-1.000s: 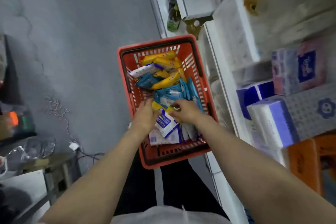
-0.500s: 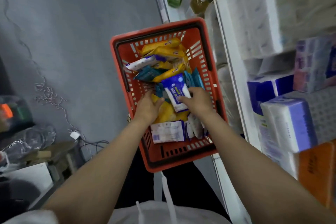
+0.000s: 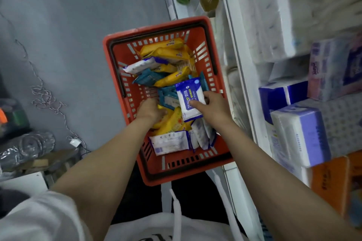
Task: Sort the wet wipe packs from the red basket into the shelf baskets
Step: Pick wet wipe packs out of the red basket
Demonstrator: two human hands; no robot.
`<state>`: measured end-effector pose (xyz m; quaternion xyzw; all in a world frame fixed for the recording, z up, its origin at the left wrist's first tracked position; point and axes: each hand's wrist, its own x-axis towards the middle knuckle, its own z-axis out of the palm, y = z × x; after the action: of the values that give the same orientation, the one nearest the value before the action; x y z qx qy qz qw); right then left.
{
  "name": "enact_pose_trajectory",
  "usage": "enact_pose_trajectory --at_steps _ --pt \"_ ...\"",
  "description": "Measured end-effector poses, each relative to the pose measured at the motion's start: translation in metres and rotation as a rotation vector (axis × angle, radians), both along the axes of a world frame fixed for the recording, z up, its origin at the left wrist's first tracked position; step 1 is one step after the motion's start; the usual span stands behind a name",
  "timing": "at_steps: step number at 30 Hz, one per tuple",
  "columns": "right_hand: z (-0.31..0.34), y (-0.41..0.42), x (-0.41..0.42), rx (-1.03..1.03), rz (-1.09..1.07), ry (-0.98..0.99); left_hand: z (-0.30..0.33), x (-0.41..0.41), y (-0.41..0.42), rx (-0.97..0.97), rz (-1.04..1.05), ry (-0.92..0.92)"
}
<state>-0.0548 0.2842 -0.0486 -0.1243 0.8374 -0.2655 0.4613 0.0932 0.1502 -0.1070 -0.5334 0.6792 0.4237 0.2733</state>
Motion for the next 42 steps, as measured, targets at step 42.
enact_pose_trajectory --at_steps 42 --pt "0.328 0.409 0.287 -0.765 -1.305 0.645 0.367 0.126 0.328 0.659 -0.155 1.1"
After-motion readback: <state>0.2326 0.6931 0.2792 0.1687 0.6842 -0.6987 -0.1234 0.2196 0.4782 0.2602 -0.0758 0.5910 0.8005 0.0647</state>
